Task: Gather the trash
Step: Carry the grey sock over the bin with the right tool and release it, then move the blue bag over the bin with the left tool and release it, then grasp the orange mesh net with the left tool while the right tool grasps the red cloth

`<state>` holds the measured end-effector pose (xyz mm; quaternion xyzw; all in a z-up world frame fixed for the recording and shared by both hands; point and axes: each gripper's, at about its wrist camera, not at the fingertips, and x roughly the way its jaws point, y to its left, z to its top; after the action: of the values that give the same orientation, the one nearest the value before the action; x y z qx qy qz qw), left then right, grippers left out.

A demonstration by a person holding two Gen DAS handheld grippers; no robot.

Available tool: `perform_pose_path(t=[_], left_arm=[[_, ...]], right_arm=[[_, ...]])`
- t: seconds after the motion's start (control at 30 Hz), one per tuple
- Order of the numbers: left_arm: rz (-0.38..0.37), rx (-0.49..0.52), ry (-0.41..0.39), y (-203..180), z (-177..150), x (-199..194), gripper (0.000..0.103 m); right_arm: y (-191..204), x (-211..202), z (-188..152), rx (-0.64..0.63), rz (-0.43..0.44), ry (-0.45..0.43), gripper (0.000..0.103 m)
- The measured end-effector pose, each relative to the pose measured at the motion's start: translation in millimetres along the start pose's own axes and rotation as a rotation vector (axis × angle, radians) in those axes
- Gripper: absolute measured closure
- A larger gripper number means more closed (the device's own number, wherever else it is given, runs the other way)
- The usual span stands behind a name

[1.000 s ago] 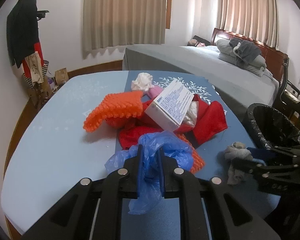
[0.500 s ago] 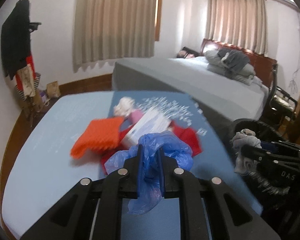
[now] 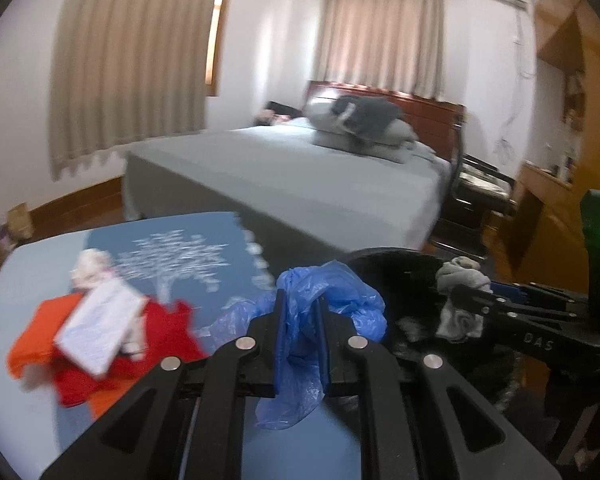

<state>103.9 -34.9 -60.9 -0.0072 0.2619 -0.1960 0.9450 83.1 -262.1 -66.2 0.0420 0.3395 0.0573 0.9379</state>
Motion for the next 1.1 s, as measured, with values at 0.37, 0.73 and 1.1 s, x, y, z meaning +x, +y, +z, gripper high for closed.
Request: perform_pose_path(t=[0.37, 0.73, 1.1], left_arm=[[-0.156, 0.056, 0.043, -69, 11, 53, 0.078], [-0.004, 0.005, 0.019, -21, 11, 36, 0.036], [0.343, -0.046, -0.022, 88, -11, -12, 0.031]], right_arm=[[-67, -13, -17, 0.086, -0.138, -0.009, 0.061], [-58, -18, -9, 0.089, -0.163, -0.071, 0.010], [42, 23, 15, -0.025, 0.023, -0.051, 0.009]])
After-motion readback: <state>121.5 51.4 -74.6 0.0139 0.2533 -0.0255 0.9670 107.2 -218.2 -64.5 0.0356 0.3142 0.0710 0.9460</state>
